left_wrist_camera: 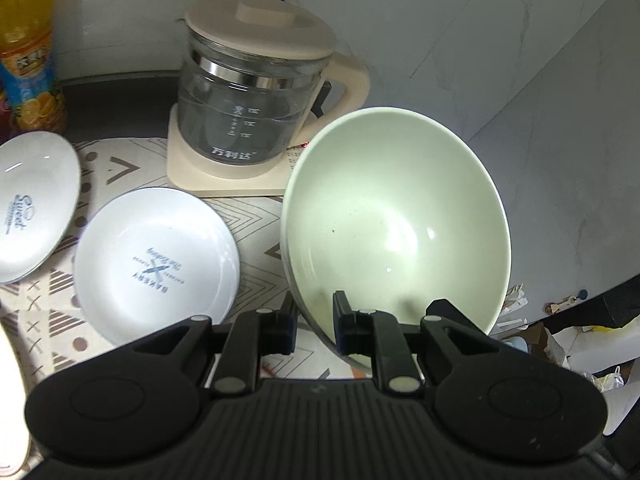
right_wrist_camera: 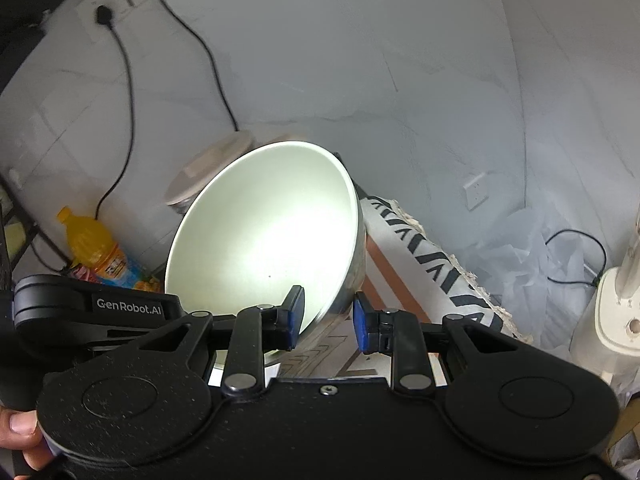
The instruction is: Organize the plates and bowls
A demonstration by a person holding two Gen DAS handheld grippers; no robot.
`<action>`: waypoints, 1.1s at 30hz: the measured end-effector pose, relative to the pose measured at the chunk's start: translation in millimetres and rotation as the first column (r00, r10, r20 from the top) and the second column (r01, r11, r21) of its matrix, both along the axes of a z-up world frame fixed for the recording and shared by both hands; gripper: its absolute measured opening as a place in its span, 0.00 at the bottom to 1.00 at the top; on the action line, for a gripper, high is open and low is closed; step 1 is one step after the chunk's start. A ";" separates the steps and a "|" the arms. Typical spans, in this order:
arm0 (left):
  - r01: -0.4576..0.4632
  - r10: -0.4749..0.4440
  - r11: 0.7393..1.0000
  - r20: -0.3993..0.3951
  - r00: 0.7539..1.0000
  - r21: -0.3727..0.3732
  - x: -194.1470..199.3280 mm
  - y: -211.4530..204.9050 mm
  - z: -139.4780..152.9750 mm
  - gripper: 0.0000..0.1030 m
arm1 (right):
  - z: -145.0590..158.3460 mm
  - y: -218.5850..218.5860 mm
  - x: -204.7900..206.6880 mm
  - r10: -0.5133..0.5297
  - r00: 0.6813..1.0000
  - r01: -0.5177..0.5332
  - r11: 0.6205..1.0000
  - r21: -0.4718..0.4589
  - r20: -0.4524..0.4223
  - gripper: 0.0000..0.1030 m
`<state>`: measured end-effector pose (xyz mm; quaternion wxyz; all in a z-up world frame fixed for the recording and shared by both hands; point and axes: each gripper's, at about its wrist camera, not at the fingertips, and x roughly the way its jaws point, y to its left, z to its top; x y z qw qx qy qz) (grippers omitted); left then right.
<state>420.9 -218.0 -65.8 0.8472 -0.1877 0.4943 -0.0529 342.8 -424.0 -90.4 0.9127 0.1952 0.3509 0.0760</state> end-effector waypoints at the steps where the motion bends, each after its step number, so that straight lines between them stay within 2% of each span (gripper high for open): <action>1: -0.004 0.004 1.000 0.005 1.000 0.003 -4.4 2.7 1.5 0.16 | 1.6 1.5 -3.2 0.002 1.000 -0.002 1.000 0.002 0.002 0.25; 4: -0.008 0.007 1.000 0.025 1.000 0.022 -18.6 9.8 6.0 0.16 | 5.6 8.9 -11.9 0.014 1.000 -0.014 1.000 0.001 0.014 0.25; 20: -0.083 0.083 0.996 -0.011 0.996 0.023 -85.1 45.9 11.7 0.16 | 12.2 46.9 -58.2 0.094 0.995 -0.095 0.995 -0.012 -0.015 0.25; 33: -0.131 0.130 0.991 -0.078 0.988 -0.003 -125.6 61.8 -9.3 0.17 | 1.3 64.4 -88.3 0.144 0.988 -0.146 0.989 -0.038 -0.063 0.25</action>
